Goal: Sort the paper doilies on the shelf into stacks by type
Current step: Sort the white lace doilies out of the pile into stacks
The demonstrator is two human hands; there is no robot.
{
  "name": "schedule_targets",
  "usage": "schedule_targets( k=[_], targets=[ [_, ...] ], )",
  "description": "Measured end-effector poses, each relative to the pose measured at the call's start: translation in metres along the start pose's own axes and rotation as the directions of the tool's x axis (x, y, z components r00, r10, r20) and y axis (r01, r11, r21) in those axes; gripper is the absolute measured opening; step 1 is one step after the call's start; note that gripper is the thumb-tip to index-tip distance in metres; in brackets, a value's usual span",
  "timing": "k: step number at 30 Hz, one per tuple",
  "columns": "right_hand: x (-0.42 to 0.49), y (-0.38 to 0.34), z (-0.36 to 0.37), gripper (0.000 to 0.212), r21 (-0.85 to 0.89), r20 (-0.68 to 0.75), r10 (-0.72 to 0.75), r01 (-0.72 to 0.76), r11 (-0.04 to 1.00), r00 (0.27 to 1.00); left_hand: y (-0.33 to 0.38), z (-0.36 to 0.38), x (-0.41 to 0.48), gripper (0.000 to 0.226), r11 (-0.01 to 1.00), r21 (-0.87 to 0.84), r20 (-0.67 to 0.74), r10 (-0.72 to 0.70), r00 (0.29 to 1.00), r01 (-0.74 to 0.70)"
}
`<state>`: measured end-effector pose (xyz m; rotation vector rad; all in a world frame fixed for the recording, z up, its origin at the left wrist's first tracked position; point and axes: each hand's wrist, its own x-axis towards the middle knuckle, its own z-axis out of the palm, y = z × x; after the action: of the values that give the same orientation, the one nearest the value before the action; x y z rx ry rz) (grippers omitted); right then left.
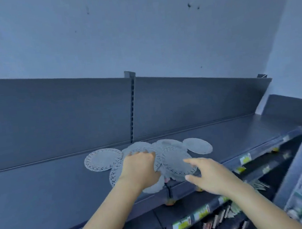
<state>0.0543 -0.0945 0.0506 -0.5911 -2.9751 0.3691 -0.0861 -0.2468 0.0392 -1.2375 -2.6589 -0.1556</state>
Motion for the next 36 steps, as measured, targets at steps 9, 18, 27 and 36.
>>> schedule_targets(
  k=[9, 18, 27, 36],
  targets=[
    [0.050, 0.137, -0.020, 0.063, 0.017, 0.029, 0.072, -0.073, 0.997, 0.997, 0.109, 0.048, 0.131, 0.046, 0.997, -0.071, 0.200, 0.035, 0.979, -0.021],
    [0.186, 0.238, -0.003, 0.091, 0.070, 0.190, 0.119, -0.134, 0.988, 0.975, 0.136, 0.120, 0.282, 0.060, 0.981, -0.151, 0.369, -0.060, 0.927, 0.123],
    [0.299, 0.277, -0.001, 0.115, 0.034, 0.498, 0.039, -0.064, 0.997, 0.866, 0.143, 0.134, 0.362, 0.109, 0.932, -0.134, 0.662, -0.169, 0.730, 0.337],
    [0.337, 0.285, 0.004, 0.084, 0.059, 0.515, -0.336, 0.359, 0.932, 0.789, 0.165, 0.117, 0.346, 0.060, 0.836, -0.170, 0.570, -0.348, 0.744, 0.522]
  ],
)
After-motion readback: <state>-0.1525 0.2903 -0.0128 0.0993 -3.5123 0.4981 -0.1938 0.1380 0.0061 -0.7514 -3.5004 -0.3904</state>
